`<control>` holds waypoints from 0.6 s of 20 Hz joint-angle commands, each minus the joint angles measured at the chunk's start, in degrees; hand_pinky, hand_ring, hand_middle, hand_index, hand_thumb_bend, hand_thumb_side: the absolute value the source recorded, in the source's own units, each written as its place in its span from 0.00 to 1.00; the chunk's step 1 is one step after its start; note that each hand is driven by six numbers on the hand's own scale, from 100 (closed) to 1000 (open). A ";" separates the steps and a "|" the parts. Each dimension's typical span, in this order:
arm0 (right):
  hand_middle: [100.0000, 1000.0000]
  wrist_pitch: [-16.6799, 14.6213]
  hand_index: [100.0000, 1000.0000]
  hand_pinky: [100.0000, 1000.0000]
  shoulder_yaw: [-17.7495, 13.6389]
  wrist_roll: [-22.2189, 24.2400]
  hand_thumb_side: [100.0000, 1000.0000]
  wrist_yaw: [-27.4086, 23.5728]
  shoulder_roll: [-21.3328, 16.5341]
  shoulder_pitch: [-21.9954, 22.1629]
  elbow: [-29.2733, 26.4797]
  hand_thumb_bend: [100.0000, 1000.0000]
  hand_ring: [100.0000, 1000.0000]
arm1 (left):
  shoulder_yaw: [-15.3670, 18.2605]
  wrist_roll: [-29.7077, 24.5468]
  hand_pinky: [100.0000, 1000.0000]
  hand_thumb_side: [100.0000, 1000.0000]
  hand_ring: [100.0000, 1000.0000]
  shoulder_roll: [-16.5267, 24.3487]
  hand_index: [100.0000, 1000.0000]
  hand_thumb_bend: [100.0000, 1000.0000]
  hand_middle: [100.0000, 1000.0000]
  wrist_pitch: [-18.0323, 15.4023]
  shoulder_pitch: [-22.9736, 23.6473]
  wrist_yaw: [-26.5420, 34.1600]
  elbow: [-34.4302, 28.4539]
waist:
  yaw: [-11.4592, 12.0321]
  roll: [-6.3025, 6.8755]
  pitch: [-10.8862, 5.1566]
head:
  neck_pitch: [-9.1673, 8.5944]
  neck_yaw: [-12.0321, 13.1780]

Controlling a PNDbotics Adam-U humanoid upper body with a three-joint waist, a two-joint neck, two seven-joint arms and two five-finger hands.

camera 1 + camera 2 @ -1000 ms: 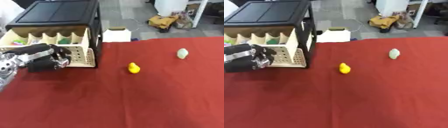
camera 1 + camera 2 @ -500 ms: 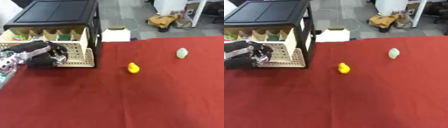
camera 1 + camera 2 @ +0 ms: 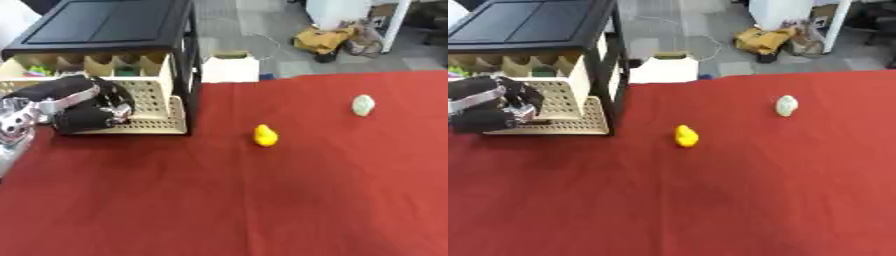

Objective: Pick up objects from table and place into drawer.

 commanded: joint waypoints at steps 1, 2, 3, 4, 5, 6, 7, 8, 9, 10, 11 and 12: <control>0.52 0.08 0.73 0.65 -0.67 -0.12 0.59 0.00 -0.88 -0.74 -0.96 0.06 0.69 | 1.18 0.93 0.39 1.00 0.72 0.35 0.96 0.00 0.81 -0.33 -1.66 -0.91 0.44 | -0.16 -0.05 -0.81 | -0.78 -0.08; 0.52 0.09 0.73 0.65 -0.68 -0.13 0.59 0.01 -0.88 -0.74 -0.96 0.06 0.69 | 1.20 1.14 0.39 1.00 0.72 0.19 0.96 0.00 0.81 -0.41 -1.88 -1.02 0.62 | -0.20 -0.02 -0.76 | -0.85 -0.09; 0.52 0.09 0.73 0.65 -0.70 -0.14 0.59 0.01 -0.87 -0.74 -0.96 0.06 0.69 | 1.21 1.33 0.39 1.00 0.72 0.03 0.96 0.00 0.81 -0.47 -2.08 -1.11 0.81 | -0.25 0.00 -0.72 | -0.91 -0.12; 0.52 0.09 0.73 0.65 -0.70 -0.14 0.59 0.00 -0.87 -0.75 -0.96 0.06 0.69 | 1.23 1.52 0.39 1.00 0.72 -0.09 0.96 0.00 0.81 -0.52 -2.27 -1.25 1.00 | -0.29 0.03 -0.66 | -0.98 -0.16; 0.52 0.09 0.73 0.65 -0.70 -0.12 0.59 0.01 -0.88 -0.77 -0.96 0.06 0.69 | 1.27 1.75 0.39 1.00 0.72 -0.21 0.96 0.00 0.81 -0.56 -2.46 -1.53 1.23 | -0.35 0.06 -0.60 | -1.05 -0.20; 0.52 0.08 0.73 0.65 -0.69 -0.10 0.59 0.01 -0.88 -0.80 -0.96 0.06 0.69 | 1.34 1.98 0.39 1.00 0.72 -0.36 0.96 0.00 0.81 -0.59 -2.65 -1.84 1.52 | -0.41 0.08 -0.55 | -1.11 -0.22; 0.52 0.07 0.73 0.65 -0.69 -0.08 0.59 0.00 -0.88 -0.82 -0.96 0.06 0.69 | 1.42 2.23 0.39 1.00 0.72 -0.53 0.96 0.00 0.81 -0.62 -2.82 -2.10 1.84 | -0.47 0.11 -0.51 | -1.16 -0.23; 0.52 0.05 0.73 0.65 -0.70 -0.09 0.59 0.00 -0.88 -0.83 -0.96 0.06 0.69 | 1.52 2.51 0.39 1.00 0.72 -0.68 0.96 0.00 0.81 -0.66 -3.00 -2.36 2.14 | -0.54 0.14 -0.46 | -1.24 -0.24; 0.52 0.06 0.73 0.65 -0.72 -0.10 0.59 0.00 -0.87 -0.83 -0.96 0.06 0.69 | 1.61 2.79 0.39 1.00 0.72 -0.84 0.97 0.00 0.81 -0.70 -3.18 -2.64 2.46 | -0.60 0.16 -0.41 | -1.29 -0.25; 0.52 0.07 0.73 0.65 -0.74 -0.12 0.59 0.00 -0.88 -0.83 -0.96 0.06 0.69 | 1.67 3.08 0.40 1.00 0.72 -0.98 0.97 0.00 0.81 -0.76 -3.37 -2.94 2.77 | -0.66 0.19 -0.35 | -1.33 -0.27; 0.52 0.07 0.73 0.65 -0.74 -0.12 0.59 0.00 -0.89 -0.85 -0.96 0.06 0.69 | 1.70 3.35 0.40 1.00 0.73 -1.13 0.97 0.00 0.82 -0.84 -3.55 -3.21 3.09 | -0.71 0.22 -0.30 | -1.32 -0.28; 0.52 0.06 0.73 0.65 -0.75 -0.12 0.59 0.01 -0.89 -0.89 -0.96 0.06 0.69 | 1.74 3.60 0.40 1.00 0.73 -1.30 0.97 0.00 0.82 -0.92 -3.75 -3.48 3.41 | -0.75 0.24 -0.24 | -1.23 -0.29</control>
